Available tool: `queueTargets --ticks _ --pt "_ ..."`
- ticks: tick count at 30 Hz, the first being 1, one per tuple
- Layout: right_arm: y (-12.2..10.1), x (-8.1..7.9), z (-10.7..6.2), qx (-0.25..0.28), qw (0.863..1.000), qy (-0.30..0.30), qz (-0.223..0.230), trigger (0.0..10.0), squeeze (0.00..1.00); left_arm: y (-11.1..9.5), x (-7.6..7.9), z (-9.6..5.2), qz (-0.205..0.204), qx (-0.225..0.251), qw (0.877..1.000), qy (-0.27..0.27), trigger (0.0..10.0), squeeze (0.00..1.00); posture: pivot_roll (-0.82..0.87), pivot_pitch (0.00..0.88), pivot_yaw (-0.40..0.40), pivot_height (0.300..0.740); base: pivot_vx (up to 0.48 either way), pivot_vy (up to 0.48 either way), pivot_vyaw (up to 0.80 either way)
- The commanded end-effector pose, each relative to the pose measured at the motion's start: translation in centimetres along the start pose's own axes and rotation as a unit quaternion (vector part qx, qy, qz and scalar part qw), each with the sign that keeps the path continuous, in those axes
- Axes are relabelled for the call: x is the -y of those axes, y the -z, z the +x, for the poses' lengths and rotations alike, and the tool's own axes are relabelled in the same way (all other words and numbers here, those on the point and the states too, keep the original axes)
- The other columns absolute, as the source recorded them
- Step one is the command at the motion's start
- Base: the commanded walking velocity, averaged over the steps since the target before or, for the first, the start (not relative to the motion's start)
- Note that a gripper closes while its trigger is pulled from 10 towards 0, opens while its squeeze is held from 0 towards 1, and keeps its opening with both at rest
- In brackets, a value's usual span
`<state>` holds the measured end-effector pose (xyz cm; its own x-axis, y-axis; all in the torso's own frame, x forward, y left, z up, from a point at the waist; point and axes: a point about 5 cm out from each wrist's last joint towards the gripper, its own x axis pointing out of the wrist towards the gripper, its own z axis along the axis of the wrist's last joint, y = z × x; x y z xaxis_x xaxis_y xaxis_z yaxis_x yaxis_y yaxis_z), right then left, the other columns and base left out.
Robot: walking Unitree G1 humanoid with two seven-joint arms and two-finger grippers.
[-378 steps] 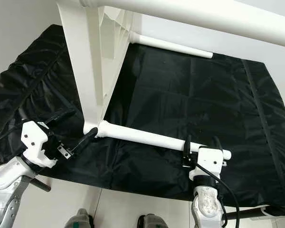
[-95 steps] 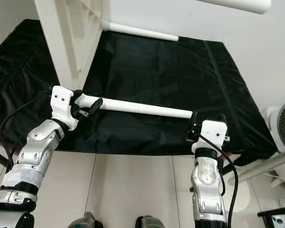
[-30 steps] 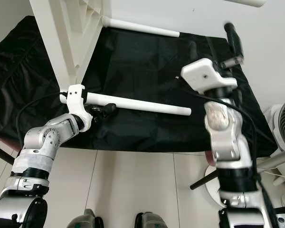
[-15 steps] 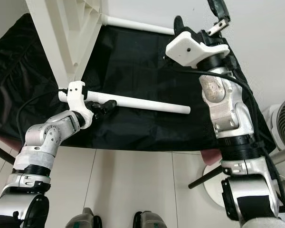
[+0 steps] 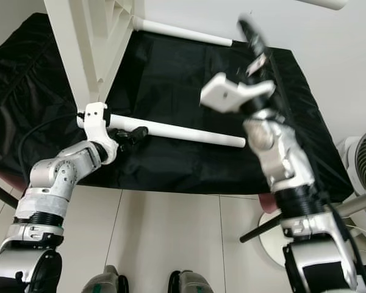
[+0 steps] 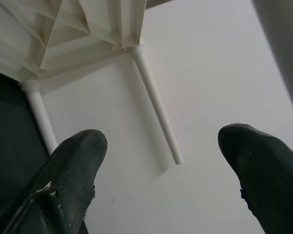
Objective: Building children table
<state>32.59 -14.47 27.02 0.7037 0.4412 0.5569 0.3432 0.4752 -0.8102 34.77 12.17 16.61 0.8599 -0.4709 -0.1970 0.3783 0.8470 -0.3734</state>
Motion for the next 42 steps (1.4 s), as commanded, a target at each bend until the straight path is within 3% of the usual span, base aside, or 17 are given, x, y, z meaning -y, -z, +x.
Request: queueTargets --ticks 1,4,5,10,13,19,35,42 --pt "-0.6 0.5 0.3 0.024 1.000 0.006 -0.011 10.0 0.00 0.5 -0.1 -0.1 0.002 -0.006 1.000 -0.005 10.0 0.00 0.09 0.072 -0.079 0.740 0.000 0.000 0.00" --pt "-0.7 0.4 0.3 0.029 1.000 0.004 -0.011 10.0 0.00 0.5 -0.2 -0.1 0.003 -0.006 1.000 -0.005 10.0 0.00 0.09 0.072 -0.079 0.740 0.000 0.000 0.00" --pt "-1.4 0.4 0.3 0.056 0.998 0.013 -0.021 10.0 0.00 0.4 -0.2 -0.1 0.004 -0.005 1.000 -0.006 10.0 0.00 0.09 0.076 -0.081 0.740 0.000 0.000 0.00" --pt "-2.4 1.5 1.0 0.085 0.995 0.049 -0.036 10.0 0.00 0.4 -0.2 -0.1 0.003 -0.003 1.000 -0.007 10.0 0.00 0.09 0.078 -0.083 0.740 0.000 0.000 0.00" --pt "-3.1 3.8 2.2 0.102 0.987 0.108 -0.064 10.0 0.00 0.4 -0.4 -0.2 0.003 -0.003 1.000 -0.010 10.0 0.00 0.09 0.078 -0.087 0.740 0.000 0.000 0.00" --pt "-3.3 5.1 3.4 0.106 0.983 0.129 -0.078 10.0 0.00 0.3 -0.5 -0.2 0.004 -0.002 1.000 -0.013 10.0 0.00 0.09 0.076 -0.089 0.740 0.000 0.000 0.00" --pt "-3.3 6.8 6.9 0.077 0.987 0.115 -0.081 10.0 0.00 -0.2 -0.8 -0.3 0.005 0.006 1.000 -0.018 10.0 0.00 0.09 0.081 -0.095 0.740 0.000 0.000 0.00" --pt "-2.9 6.8 8.4 0.042 0.995 0.065 -0.069 10.0 0.00 -0.3 -0.9 -0.3 0.006 0.008 1.000 -0.020 10.0 0.00 0.08 0.089 -0.091 0.740 0.000 0.000 0.00"
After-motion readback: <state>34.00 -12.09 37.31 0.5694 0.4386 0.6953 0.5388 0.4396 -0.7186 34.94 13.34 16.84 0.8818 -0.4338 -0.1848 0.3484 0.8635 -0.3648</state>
